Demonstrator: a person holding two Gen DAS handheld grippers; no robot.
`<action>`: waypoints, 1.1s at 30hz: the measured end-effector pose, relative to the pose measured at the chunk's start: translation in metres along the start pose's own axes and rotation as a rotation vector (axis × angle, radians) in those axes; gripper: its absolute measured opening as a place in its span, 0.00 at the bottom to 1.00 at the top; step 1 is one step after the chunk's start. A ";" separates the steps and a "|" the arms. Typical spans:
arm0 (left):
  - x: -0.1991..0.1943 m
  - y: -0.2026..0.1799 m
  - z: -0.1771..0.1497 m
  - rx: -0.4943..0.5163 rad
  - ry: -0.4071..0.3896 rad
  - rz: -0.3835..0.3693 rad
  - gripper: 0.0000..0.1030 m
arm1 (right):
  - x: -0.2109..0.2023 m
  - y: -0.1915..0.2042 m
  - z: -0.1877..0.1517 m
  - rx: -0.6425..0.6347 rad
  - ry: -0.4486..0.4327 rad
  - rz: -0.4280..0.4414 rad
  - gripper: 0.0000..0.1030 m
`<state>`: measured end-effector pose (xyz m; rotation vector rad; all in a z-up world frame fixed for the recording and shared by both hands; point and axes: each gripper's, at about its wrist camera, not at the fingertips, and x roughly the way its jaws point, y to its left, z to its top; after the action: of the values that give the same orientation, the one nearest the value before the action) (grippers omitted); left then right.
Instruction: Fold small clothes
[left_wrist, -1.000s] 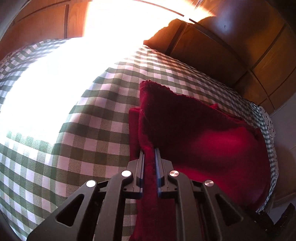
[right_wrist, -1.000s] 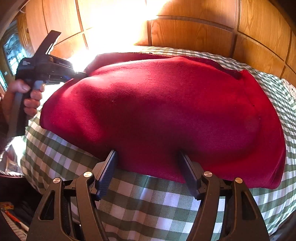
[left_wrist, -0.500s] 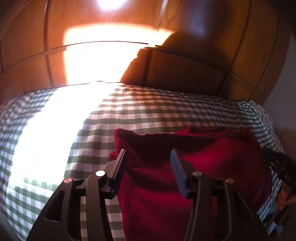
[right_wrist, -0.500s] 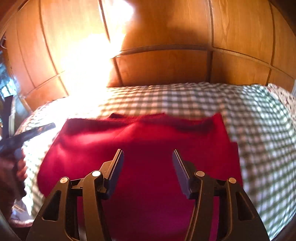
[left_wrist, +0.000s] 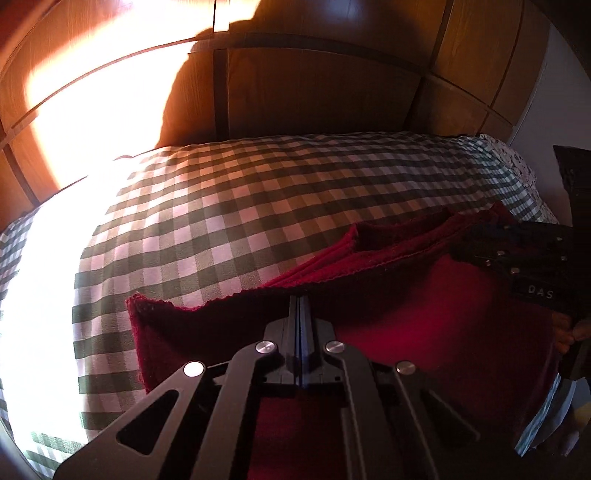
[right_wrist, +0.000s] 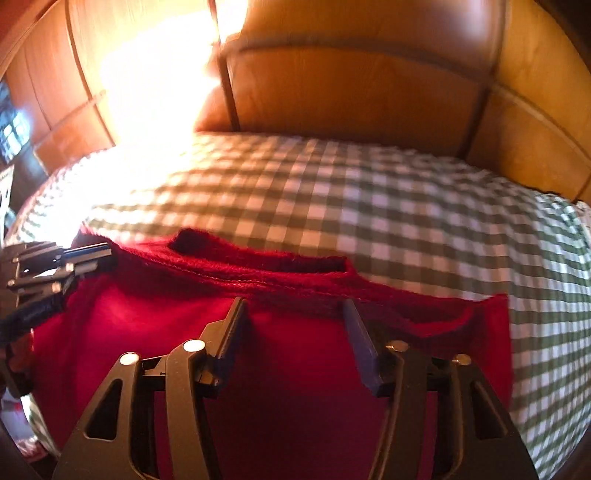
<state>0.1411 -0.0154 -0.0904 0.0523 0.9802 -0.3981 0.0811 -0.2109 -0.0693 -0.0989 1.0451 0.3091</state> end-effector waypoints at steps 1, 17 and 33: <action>-0.004 -0.001 -0.001 0.000 -0.023 0.005 0.00 | 0.001 0.002 -0.001 -0.011 -0.002 -0.013 0.11; -0.018 0.032 -0.019 -0.217 -0.050 0.099 0.18 | -0.023 -0.043 -0.008 0.169 -0.095 -0.105 0.36; -0.061 0.008 -0.091 -0.215 -0.032 0.185 0.51 | -0.035 -0.132 -0.063 0.397 -0.057 -0.262 0.10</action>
<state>0.0413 0.0309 -0.0932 -0.0578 0.9729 -0.1223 0.0517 -0.3579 -0.0794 0.1291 1.0063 -0.1344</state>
